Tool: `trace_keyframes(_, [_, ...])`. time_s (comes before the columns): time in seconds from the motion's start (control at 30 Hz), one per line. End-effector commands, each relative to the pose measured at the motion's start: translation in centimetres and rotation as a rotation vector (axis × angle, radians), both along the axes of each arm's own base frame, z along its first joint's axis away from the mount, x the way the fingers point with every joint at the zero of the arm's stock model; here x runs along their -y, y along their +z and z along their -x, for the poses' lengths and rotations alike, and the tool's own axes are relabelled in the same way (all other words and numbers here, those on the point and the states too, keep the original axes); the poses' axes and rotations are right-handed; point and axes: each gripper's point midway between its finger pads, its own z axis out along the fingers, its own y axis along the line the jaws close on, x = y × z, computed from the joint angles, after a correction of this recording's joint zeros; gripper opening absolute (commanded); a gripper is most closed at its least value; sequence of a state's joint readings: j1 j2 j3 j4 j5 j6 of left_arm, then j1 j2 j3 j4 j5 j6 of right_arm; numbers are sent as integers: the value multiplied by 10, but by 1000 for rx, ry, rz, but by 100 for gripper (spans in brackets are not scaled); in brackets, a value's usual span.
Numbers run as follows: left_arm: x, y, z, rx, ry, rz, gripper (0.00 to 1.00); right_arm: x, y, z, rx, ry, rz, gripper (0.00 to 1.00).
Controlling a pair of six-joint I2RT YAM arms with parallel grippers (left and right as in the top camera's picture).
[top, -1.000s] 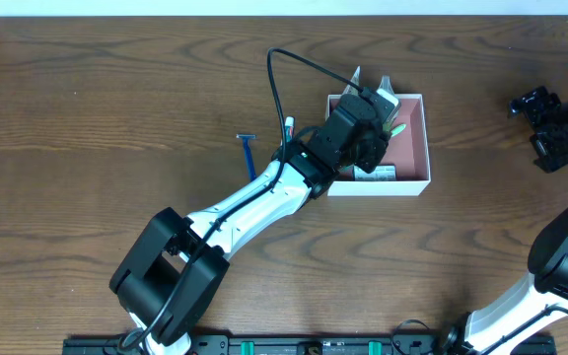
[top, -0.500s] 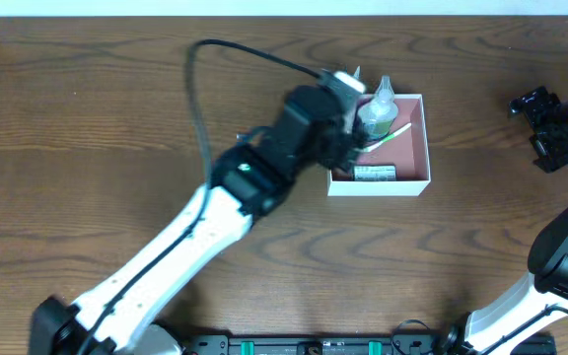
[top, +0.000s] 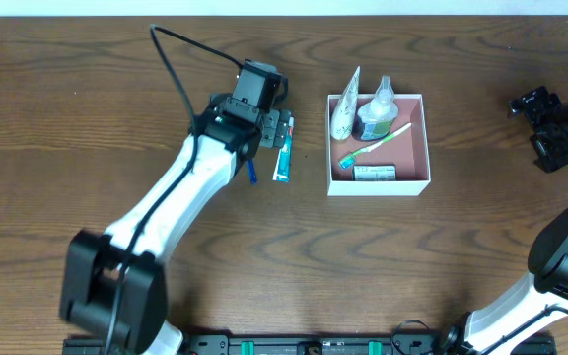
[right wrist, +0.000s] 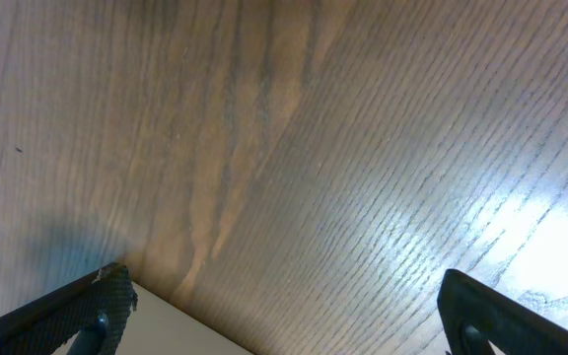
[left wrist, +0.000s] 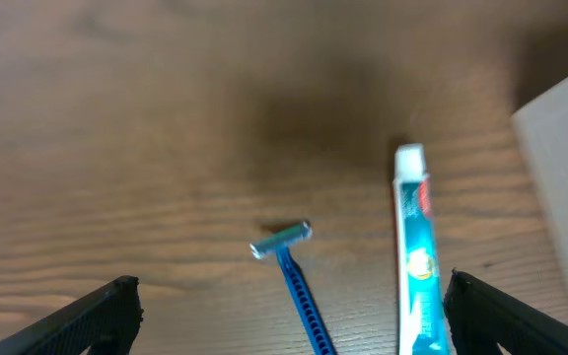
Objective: Pack container
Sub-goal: 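Move the left gripper back over the Colgate toothpaste tube, then grasp the Colgate toothpaste tube with the left gripper and lift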
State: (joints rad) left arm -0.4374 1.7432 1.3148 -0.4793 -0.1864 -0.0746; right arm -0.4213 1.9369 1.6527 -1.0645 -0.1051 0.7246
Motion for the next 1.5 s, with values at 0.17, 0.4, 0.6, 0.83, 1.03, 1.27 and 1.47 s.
trace_keyframes(0.17, [21,-69,7,-180,-26,89,98,0,0,0,-1,-10,-3,99])
trace_keyframes(0.4, [31,-89,8,-222,-50,121,98,0,0,0,-1,-10,-3,99])
trace_keyframes(0.6, [38,-103,9,-238,-86,99,98,0,0,0,-1,-10,-3,99])
trace_keyframes(0.83, [40,-118,12,-262,-97,84,98,0,0,0,-1,-10,-3,99])
trace_keyframes(1.03, [42,-116,7,-241,-103,91,98,0,0,0,-1,-10,-3,99])
trace_keyframes(1.27, [43,-118,6,-235,-129,78,98,0,0,0,-1,-10,-3,99])
trace_keyframes(1.47, [42,-125,7,-248,-128,73,98,0,0,0,-1,-10,-3,99])
